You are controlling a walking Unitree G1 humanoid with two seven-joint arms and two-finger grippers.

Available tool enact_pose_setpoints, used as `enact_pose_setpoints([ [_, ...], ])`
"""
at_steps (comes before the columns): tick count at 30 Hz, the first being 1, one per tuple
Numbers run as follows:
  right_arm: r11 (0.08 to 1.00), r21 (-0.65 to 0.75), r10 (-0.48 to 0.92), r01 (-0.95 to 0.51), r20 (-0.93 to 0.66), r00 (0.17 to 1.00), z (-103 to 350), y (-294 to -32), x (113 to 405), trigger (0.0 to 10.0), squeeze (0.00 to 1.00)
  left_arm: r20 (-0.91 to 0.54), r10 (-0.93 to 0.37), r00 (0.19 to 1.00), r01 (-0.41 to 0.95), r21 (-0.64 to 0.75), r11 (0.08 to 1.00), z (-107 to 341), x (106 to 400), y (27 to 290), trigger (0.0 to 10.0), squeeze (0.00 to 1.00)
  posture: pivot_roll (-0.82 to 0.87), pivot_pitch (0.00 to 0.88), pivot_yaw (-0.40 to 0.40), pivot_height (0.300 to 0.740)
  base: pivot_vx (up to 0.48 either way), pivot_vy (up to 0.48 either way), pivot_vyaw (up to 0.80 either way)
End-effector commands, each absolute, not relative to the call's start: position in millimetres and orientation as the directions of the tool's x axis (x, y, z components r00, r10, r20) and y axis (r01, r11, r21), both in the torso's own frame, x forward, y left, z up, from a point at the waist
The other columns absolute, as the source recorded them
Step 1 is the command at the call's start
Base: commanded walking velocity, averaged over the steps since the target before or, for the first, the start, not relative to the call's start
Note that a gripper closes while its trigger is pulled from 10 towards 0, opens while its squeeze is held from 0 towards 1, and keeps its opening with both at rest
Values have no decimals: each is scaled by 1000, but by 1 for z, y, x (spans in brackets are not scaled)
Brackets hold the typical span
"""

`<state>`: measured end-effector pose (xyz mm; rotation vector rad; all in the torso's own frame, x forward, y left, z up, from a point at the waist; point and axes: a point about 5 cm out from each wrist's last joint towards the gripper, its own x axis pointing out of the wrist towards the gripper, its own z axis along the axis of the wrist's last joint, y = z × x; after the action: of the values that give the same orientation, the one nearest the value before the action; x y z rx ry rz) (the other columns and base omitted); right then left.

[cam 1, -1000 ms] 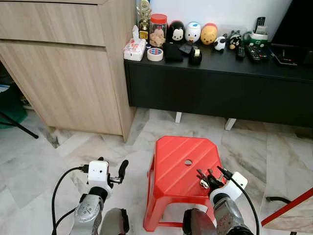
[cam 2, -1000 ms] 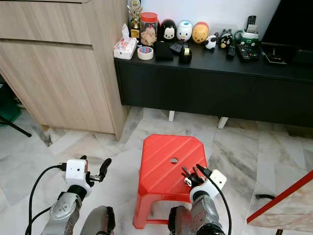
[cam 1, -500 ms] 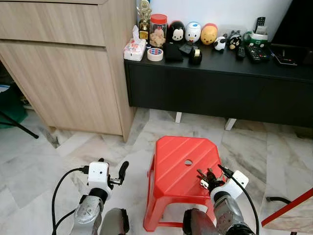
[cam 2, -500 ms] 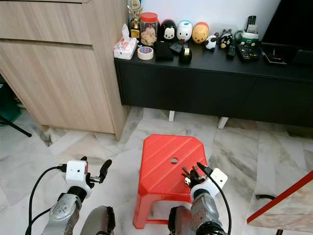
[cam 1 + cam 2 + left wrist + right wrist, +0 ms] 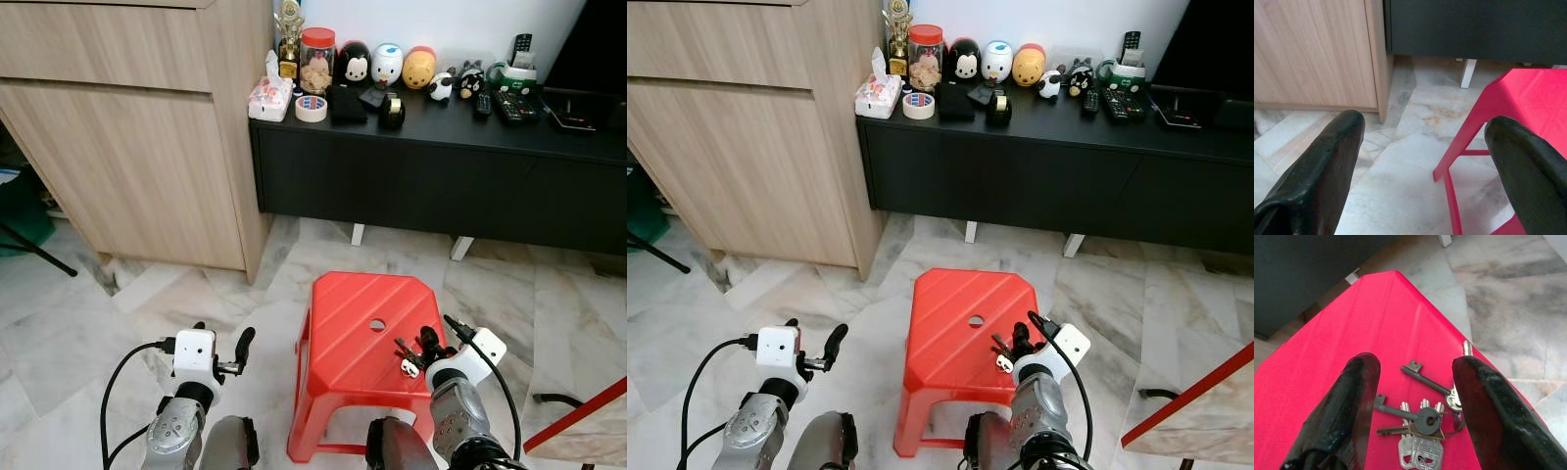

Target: Hang keys on a hook

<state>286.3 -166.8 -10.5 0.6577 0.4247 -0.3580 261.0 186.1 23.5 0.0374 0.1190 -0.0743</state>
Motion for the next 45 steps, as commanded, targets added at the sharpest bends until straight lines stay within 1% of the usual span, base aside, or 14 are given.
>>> enact_pose_setpoints([
  [1, 706, 516, -207, 484, -503, 839, -15, -169, 282, 10000, 0, -120, -88, 989, 95, 51, 994, 24, 260, 184, 10000, 0, 99, 92, -59, 600, 0, 0, 0],
  [9, 653, 531, -209, 540, -559, 802, -24, -167, 273, 10000, 0, -120, -84, 989, 91, 53, 994, 23, 258, 185, 10000, 0, 103, 98, -59, 600, 0, 0, 0],
  [12, 634, 520, -211, 572, -595, 775, -28, -169, 269, 10000, 0, -120, -82, 989, 90, 55, 994, 23, 257, 186, 10000, 0, 105, 105, -59, 600, 0, 0, 0],
  [24, 638, 504, -225, 582, -601, 767, -29, -178, 268, 10000, 0, -110, -86, 990, 93, 64, 994, 26, 253, 188, 10000, 0, 114, 137, -58, 600, 0, 0, 0],
  [32, 662, 521, -187, 540, -582, 791, -24, -171, 275, 10000, 0, -108, -85, 990, 94, 73, 993, 29, 254, 189, 10000, 0, 120, 135, -56, 600, 0, 0, 0],
  [45, 674, 524, -149, 521, -595, 790, -27, -163, 273, 10000, 0, -110, -84, 990, 93, 77, 993, 30, 255, 189, 10000, 0, 120, 131, -55, 600, 0, 0, 0],
])
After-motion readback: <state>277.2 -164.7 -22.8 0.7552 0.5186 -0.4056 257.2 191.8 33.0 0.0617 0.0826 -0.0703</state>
